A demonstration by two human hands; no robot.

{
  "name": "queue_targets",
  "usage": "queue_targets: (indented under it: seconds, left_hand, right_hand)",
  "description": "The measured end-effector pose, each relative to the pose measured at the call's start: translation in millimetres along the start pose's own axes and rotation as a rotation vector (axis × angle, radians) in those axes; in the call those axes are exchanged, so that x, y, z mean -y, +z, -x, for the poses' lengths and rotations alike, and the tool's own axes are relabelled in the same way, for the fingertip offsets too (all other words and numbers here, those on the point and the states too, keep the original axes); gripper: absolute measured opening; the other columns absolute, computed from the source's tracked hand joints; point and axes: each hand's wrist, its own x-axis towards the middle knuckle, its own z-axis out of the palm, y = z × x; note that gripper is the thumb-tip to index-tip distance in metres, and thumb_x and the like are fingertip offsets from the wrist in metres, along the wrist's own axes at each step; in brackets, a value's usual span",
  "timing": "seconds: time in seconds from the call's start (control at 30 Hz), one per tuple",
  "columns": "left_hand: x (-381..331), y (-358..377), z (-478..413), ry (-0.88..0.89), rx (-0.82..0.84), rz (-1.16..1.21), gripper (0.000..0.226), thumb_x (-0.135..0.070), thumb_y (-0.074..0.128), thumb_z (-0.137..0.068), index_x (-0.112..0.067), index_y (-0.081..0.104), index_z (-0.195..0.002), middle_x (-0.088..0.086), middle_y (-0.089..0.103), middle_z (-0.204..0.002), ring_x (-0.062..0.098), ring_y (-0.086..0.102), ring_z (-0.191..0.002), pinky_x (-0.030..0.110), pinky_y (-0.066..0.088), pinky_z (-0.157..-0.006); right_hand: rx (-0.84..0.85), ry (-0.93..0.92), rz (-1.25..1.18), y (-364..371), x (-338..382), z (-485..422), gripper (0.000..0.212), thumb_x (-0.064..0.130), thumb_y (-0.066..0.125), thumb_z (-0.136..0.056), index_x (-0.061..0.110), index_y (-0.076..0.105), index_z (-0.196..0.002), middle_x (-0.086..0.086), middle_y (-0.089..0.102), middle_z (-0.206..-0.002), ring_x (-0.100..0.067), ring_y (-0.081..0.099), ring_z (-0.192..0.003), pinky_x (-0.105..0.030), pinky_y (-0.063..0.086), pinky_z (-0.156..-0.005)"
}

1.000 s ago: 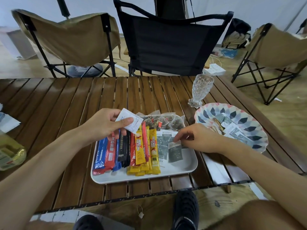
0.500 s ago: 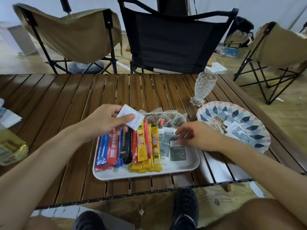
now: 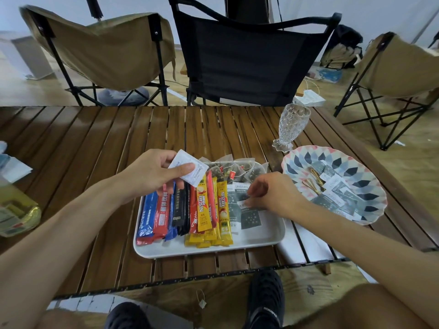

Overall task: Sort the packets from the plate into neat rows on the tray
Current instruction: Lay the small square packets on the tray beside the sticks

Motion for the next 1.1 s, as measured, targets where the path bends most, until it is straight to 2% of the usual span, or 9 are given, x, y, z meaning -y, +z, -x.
queue_targets:
  seconds: [0.1, 0.2, 0.33, 0.47, 0.6, 0.77, 0.9, 1.0, 1.1]
  left_hand:
    - [-0.6, -0.7, 0.5, 0.006, 0.002, 0.004, 0.040, -0.054, 0.062, -0.091, -0.024, 0.070, -0.117, -0.002, 0.080, -0.085, 0.016, 0.074, -0.070, 0.027, 0.057, -0.062]
    - [-1.0, -0.4, 1.1, 0.000, 0.019, -0.011, 0.031, -0.048, 0.057, -0.100, -0.025, 0.069, -0.116, -0.002, 0.080, -0.085, 0.012, 0.071, -0.066, 0.023, 0.056, -0.059]
    - [-3.9, 1.1, 2.3, -0.026, 0.055, -0.008, 0.028, -0.040, 0.049, -0.107, -0.021, 0.069, -0.108, -0.002, 0.080, -0.085, 0.010, 0.068, -0.063, 0.022, 0.055, -0.058]
    - [-9.6, 1.5, 6.0, 0.000, 0.067, 0.039, 0.026, -0.040, 0.053, -0.106, -0.022, 0.072, -0.105, 0.002, 0.077, -0.083, 0.014, 0.067, -0.065, 0.024, 0.054, -0.058]
    - [-16.8, 1.5, 10.8, 0.066, 0.091, 0.073, 0.030, -0.047, 0.060, -0.096, -0.022, 0.077, -0.102, 0.003, 0.080, -0.091, 0.019, 0.068, -0.071, 0.032, 0.054, -0.065]
    - [-17.6, 2.5, 13.0, 0.049, 0.174, 0.024, 0.037, -0.037, 0.073, -0.092, -0.033, 0.070, -0.129, -0.009, 0.079, -0.108, 0.020, 0.076, -0.088, 0.031, 0.062, -0.074]
    - [-16.3, 2.8, 9.0, 0.026, 0.157, 0.018, 0.036, -0.031, 0.072, -0.097, -0.031, 0.065, -0.132, -0.008, 0.080, -0.108, 0.017, 0.077, -0.083, 0.028, 0.061, -0.070]
    - [-14.4, 3.0, 6.3, 0.022, 0.118, 0.014, 0.026, -0.028, 0.067, -0.101, -0.027, 0.067, -0.126, -0.006, 0.081, -0.102, 0.017, 0.076, -0.079, 0.037, 0.064, -0.077]
    - [-10.7, 7.3, 4.1, 0.021, 0.103, -0.057, 0.019, -0.030, 0.067, -0.100, -0.028, 0.069, -0.119, -0.009, 0.081, -0.096, 0.014, 0.076, -0.075, 0.028, 0.057, -0.073]
  right_hand:
    - [-0.012, -0.025, 0.014, 2.3, -0.6, 0.1, 0.020, 0.031, 0.090, -0.078, 0.021, 0.075, -0.088, 0.009, 0.073, -0.081, -0.005, 0.066, -0.070, -0.018, 0.049, -0.060]
    - [-0.090, -0.106, 0.088, -1.6, 1.6, -1.6, 0.010, 0.029, 0.079, -0.089, 0.023, 0.077, -0.097, 0.013, 0.072, -0.088, 0.001, 0.064, -0.076, -0.014, 0.048, -0.067]
    - [-0.141, -0.170, -0.065, -4.7, 23.8, -0.5, 0.015, 0.035, 0.073, -0.095, 0.022, 0.077, -0.098, 0.011, 0.075, -0.081, -0.004, 0.070, -0.072, -0.020, 0.056, -0.069]
    - [0.080, -0.068, -0.451, -6.7, 61.7, 8.6, 0.030, 0.041, 0.064, -0.099, 0.019, 0.069, -0.119, -0.002, 0.079, -0.080, -0.016, 0.075, -0.067, -0.025, 0.058, -0.060]
    - [0.264, 0.087, -0.735, -4.5, 80.6, 11.8, 0.040, 0.049, 0.052, -0.103, 0.017, 0.067, -0.123, -0.007, 0.081, -0.094, -0.023, 0.078, -0.082, -0.026, 0.058, -0.063]
    - [0.246, 0.113, -0.802, -8.6, 69.0, 7.5, 0.020, 0.021, 0.073, -0.095, 0.008, 0.075, -0.111, -0.006, 0.080, -0.092, -0.021, 0.078, -0.088, -0.031, 0.064, -0.074]
    - [0.118, 0.083, -0.629, -28.4, 38.9, 1.3, 0.027, 0.006, 0.079, -0.087, 0.008, 0.069, -0.113, -0.009, 0.079, -0.096, -0.024, 0.078, -0.087, -0.039, 0.065, -0.079]
    - [0.130, -0.010, -0.313, -46.8, 8.6, 1.2, 0.023, 0.014, 0.079, -0.089, 0.020, 0.070, -0.110, 0.002, 0.079, -0.096, -0.012, 0.077, -0.082, -0.032, 0.063, -0.070]
    - [0.207, -0.054, -0.118, -55.2, -13.7, 4.8, 0.016, 0.020, 0.080, -0.089, 0.029, 0.075, -0.101, 0.009, 0.079, -0.091, -0.001, 0.072, -0.079, -0.022, 0.052, -0.071]
